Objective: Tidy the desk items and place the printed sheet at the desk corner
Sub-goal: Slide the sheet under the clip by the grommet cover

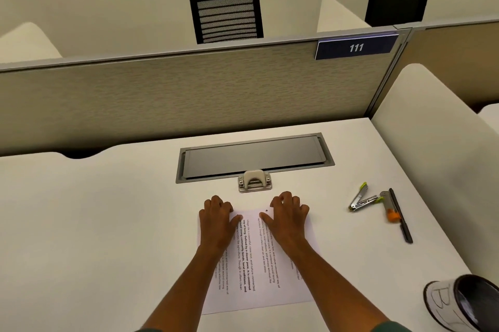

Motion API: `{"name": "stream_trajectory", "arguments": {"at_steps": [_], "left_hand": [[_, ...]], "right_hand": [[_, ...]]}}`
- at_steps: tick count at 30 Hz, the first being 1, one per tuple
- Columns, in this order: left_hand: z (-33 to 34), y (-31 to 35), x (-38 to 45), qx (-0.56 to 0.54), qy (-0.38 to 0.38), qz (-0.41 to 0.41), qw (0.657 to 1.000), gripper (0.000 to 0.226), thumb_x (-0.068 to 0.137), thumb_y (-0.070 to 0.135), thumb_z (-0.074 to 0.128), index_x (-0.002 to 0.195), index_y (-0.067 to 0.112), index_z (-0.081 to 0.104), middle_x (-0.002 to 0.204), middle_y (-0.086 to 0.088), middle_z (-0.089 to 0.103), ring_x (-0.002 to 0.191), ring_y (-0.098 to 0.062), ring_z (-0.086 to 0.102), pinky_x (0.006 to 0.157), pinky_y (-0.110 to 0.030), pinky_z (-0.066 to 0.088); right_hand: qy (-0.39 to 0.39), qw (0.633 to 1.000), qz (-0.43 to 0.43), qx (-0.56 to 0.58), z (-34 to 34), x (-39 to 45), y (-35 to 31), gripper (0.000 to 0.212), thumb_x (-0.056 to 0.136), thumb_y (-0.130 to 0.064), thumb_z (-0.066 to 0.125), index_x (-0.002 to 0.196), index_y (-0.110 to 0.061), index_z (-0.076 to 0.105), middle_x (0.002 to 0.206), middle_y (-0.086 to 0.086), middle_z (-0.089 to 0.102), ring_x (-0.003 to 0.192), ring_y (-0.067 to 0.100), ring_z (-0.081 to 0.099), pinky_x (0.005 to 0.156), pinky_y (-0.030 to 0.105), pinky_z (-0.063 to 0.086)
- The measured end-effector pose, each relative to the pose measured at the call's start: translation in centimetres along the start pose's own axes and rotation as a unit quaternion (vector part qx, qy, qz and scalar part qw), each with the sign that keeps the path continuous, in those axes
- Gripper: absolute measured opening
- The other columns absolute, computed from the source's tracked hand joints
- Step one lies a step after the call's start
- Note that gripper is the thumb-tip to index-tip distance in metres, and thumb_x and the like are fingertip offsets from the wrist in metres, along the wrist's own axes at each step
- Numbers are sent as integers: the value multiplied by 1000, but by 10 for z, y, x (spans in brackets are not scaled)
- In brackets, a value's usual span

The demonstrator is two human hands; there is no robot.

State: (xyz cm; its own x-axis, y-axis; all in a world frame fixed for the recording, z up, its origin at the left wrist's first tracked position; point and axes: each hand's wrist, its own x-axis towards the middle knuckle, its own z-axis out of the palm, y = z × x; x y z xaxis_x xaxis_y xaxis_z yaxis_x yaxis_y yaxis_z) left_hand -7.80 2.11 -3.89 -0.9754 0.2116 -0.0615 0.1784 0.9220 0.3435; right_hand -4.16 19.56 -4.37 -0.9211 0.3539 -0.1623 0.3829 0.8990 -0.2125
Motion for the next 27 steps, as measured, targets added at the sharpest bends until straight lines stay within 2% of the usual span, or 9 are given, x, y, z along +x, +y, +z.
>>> {"name": "stream_trajectory", "arguments": {"at_steps": [10,18,22,27], "left_hand": [[-12,-34,-49,8,-4,-6,1000,35,87,54,58,100,23,63,112,3,53,105,-15,44,93,-33,39],[-26,-76,-88,46,-12,-10,999,34,89,54,54,100,23,62,110,4,52,105,-17,44,91,-34,36],[-34,-102,-106,31,-30,-7,999,31,86,53,58,93,23,61,104,5,54,102,-18,46,88,-36,35],[-49,-130,-125,5,-58,-5,998,26,84,52,61,76,28,55,87,9,60,91,-15,51,84,-37,33]], "right_hand": [[-4,1000,-29,-9,8,-56,-24,44,90,-60,49,117,-25,54,127,-1,46,114,18,43,95,38,33],[4,998,-57,-3,24,-93,-60,38,90,-56,53,111,-25,55,122,-1,46,111,19,43,91,38,32],[5,997,-71,-1,35,-110,-79,37,89,-55,54,111,-25,55,122,-1,45,111,20,42,90,39,31],[-1,995,-100,9,47,-131,-107,35,87,-54,58,108,-26,56,121,-1,45,109,20,42,88,39,29]]}}
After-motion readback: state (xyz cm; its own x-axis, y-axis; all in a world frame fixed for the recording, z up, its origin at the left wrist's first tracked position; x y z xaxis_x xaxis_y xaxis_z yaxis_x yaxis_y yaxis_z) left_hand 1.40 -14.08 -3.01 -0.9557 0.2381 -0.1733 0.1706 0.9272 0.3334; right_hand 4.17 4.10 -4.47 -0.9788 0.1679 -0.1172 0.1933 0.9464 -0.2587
